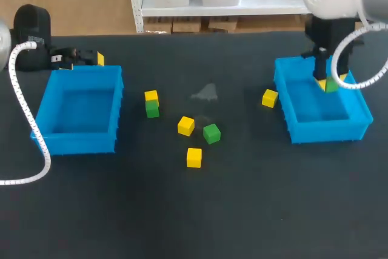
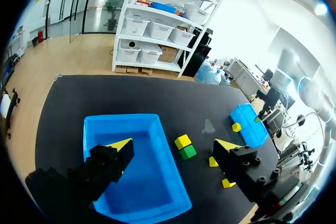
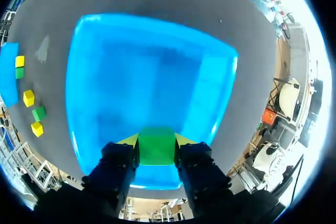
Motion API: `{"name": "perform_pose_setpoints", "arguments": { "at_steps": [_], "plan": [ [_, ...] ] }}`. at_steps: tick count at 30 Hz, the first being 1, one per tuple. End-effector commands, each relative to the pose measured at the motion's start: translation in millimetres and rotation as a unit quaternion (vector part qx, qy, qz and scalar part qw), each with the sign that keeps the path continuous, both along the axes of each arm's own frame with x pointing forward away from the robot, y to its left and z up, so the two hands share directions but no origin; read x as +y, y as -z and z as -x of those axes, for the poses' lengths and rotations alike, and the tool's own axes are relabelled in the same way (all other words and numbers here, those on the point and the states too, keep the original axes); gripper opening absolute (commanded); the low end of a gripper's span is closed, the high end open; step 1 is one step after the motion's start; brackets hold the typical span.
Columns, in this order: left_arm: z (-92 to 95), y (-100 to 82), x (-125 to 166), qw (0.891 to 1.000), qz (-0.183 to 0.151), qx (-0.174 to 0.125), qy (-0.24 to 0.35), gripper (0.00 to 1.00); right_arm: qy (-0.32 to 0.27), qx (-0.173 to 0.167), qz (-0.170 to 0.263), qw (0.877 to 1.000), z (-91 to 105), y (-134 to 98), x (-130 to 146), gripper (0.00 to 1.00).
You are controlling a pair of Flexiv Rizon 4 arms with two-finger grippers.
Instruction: Put the green cubes in the right bin and the yellow cubes in the left bin.
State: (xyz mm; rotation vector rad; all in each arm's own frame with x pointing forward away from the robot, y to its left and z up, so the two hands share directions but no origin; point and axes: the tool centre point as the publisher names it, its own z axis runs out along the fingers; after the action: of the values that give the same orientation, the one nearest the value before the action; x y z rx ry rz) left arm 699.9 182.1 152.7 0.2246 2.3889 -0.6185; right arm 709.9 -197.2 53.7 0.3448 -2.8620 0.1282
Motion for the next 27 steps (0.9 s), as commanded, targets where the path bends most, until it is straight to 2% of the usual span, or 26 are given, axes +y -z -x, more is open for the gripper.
{"name": "perform_pose_setpoints", "arguments": {
  "at_steps": [1,9,12,16,20,27],
  "plan": [
    [-0.2,1.6,2,1.0,0.004,-0.003,0.002,1.0,-0.021,-0.296,-0.076,0.952,12.7,-1,1,1.0],
    [-0.2,1.6,2,1.0,0.004,-0.003,0.002,1.0,-0.079,-0.303,-0.076,0.947,8.1,-32,23,1.0],
    [-0.2,1.6,2,1.0,0.004,-0.003,0.002,1.0,-0.111,-0.303,-0.08,0.943,8.0,-48,39,1.0],
    [-0.2,1.6,2,1.0,0.004,-0.003,0.002,1.0,-0.163,-0.294,-0.077,0.939,10.0,-58,69,1.0],
    [-0.2,1.6,2,1.0,0.004,-0.003,0.002,1.0,-0.226,-0.282,-0.095,0.928,15.2,-59,104,1.0],
    [-0.2,1.6,2,1.0,0.004,-0.003,0.002,1.0,-0.369,-0.255,-0.117,0.886,22.0,-47,154,1.0]
  ]
}}
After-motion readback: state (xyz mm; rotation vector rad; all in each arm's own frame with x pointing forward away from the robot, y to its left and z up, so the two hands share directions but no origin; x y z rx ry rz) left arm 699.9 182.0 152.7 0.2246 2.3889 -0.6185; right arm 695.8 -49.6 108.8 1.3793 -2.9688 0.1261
